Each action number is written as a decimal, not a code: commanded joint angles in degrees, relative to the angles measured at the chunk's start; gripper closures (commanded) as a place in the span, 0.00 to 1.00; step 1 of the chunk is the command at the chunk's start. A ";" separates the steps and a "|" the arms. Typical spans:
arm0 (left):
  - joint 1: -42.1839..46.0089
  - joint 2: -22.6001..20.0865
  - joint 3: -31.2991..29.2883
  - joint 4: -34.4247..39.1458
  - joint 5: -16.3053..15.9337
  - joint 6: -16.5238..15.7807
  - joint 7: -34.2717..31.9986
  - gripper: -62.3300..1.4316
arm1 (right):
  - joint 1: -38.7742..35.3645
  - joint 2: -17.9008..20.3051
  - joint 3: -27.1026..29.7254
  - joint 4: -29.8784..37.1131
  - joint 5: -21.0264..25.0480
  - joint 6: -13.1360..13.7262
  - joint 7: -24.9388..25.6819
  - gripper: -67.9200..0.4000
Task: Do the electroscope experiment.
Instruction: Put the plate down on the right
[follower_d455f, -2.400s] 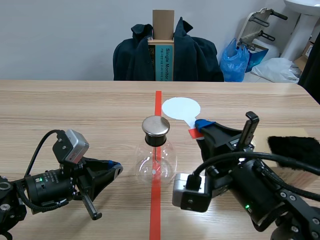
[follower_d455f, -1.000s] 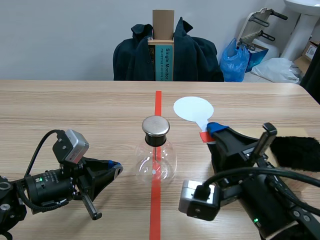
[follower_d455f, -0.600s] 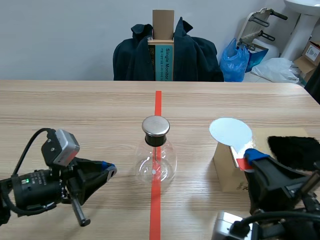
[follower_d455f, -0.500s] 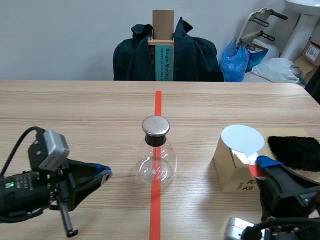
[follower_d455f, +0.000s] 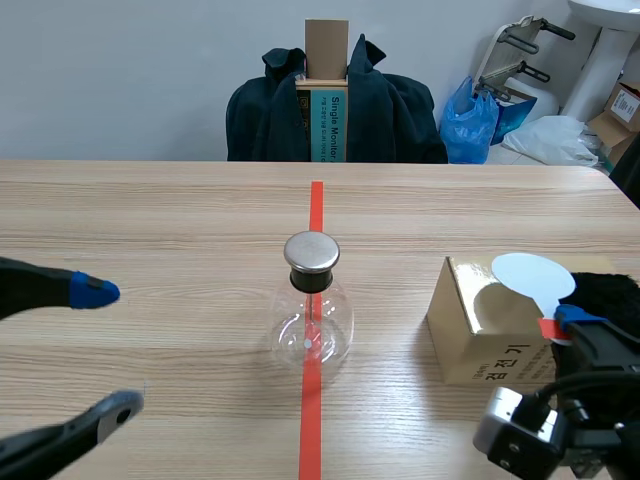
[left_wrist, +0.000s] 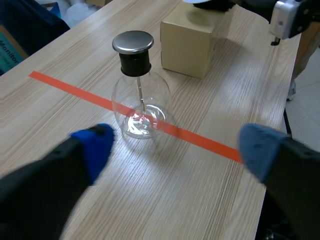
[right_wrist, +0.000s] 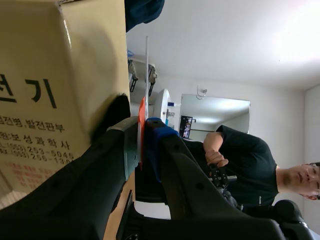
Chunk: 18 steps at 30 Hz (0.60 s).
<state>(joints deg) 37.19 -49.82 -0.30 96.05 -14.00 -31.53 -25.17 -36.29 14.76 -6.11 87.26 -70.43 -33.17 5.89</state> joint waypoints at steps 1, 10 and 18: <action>1.95 0.90 -1.18 0.31 -1.51 0.09 -0.98 0.00 | 1.11 0.11 -0.09 -0.02 0.20 0.02 -0.04 0.98; 5.97 0.90 -5.18 2.82 -2.58 0.11 -3.34 0.00 | 1.05 0.09 -1.49 -0.39 1.38 1.57 0.46 0.98; 5.97 0.94 -5.20 2.82 -2.58 0.09 -3.34 0.00 | 0.24 0.13 -1.84 -0.39 1.90 1.75 0.42 0.70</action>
<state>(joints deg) 43.77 -49.36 -5.30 98.37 -15.90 -31.53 -27.66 -35.42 14.63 -7.99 86.46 -68.75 -30.81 6.33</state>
